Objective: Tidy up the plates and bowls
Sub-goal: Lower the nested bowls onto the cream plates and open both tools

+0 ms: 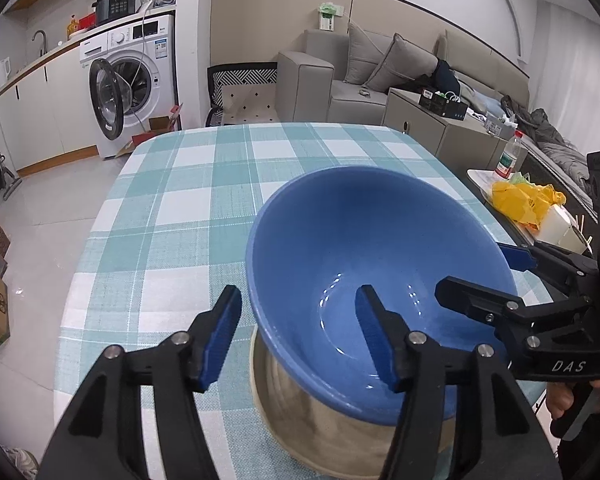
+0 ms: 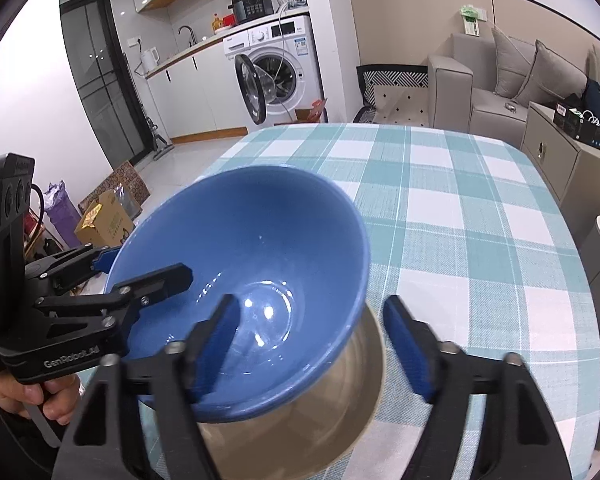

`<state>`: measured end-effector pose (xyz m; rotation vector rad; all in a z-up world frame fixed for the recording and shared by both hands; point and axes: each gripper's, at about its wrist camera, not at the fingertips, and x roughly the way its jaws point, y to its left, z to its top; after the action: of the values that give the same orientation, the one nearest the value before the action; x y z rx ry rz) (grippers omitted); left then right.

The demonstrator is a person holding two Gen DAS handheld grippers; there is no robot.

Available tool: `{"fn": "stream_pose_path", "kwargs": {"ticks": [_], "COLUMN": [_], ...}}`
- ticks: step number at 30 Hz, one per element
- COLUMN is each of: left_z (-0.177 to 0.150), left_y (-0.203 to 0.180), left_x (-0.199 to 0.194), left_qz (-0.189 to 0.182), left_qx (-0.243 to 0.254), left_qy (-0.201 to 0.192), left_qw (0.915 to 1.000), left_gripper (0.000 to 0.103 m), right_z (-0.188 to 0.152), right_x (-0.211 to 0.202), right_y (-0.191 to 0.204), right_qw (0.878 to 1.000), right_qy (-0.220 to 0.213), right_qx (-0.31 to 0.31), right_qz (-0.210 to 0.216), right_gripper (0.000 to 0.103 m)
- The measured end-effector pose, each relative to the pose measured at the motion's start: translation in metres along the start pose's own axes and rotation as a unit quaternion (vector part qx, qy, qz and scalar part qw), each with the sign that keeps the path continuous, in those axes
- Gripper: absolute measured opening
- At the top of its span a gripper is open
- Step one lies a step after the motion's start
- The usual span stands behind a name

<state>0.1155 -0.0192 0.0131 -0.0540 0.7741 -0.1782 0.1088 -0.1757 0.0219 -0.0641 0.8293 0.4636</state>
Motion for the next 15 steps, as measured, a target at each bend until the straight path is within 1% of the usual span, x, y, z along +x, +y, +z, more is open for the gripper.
{"fn": "stream_pose_path", "kwargs": {"ticks": [2, 4, 5, 6, 7, 10, 11, 12, 15], "left_z": [0.000, -0.001, -0.001, -0.002, -0.003, -0.006, -0.006, -0.007, -0.009], "left_y": [0.003, 0.006, 0.008, 0.010, 0.011, 0.015, 0.016, 0.017, 0.021], "left_x": [-0.002, -0.004, -0.005, -0.007, -0.009, -0.015, -0.017, -0.018, -0.023], "left_qz": [0.002, 0.002, 0.003, 0.004, 0.006, 0.000, 0.000, 0.001, 0.006], "left_qx": [0.001, 0.001, 0.001, -0.001, -0.003, 0.001, 0.001, -0.001, -0.010], "left_qy": [-0.006, -0.013, -0.017, -0.024, -0.032, -0.048, -0.051, -0.054, -0.065], "left_qw": [1.0000, 0.9999, 0.9998, 0.9997, 0.9995, 0.9988, 0.9987, 0.9986, 0.9978], "left_gripper": [0.061, 0.064, 0.073, 0.088, 0.092, 0.096, 0.101, 0.103, 0.103], "right_z": [0.000, 0.000, 0.000, -0.001, -0.001, -0.001, -0.001, -0.001, -0.004], "right_x": [-0.003, -0.006, -0.007, -0.008, -0.009, -0.010, -0.009, -0.009, -0.011], "right_y": [-0.004, -0.010, -0.013, -0.016, -0.019, -0.025, -0.027, -0.028, -0.033], "right_qw": [1.000, 1.000, 1.000, 1.000, 0.999, 0.999, 0.999, 0.998, 0.997], "right_qy": [-0.006, -0.016, -0.022, -0.026, -0.031, -0.041, -0.046, -0.050, -0.065], "right_qx": [-0.003, -0.002, -0.001, 0.001, 0.002, 0.002, 0.000, 0.000, 0.003], "right_qz": [0.003, 0.004, 0.008, 0.010, 0.014, 0.021, 0.025, 0.029, 0.048], "right_gripper": [0.087, 0.091, 0.093, 0.095, 0.097, 0.102, 0.102, 0.102, 0.102]}}
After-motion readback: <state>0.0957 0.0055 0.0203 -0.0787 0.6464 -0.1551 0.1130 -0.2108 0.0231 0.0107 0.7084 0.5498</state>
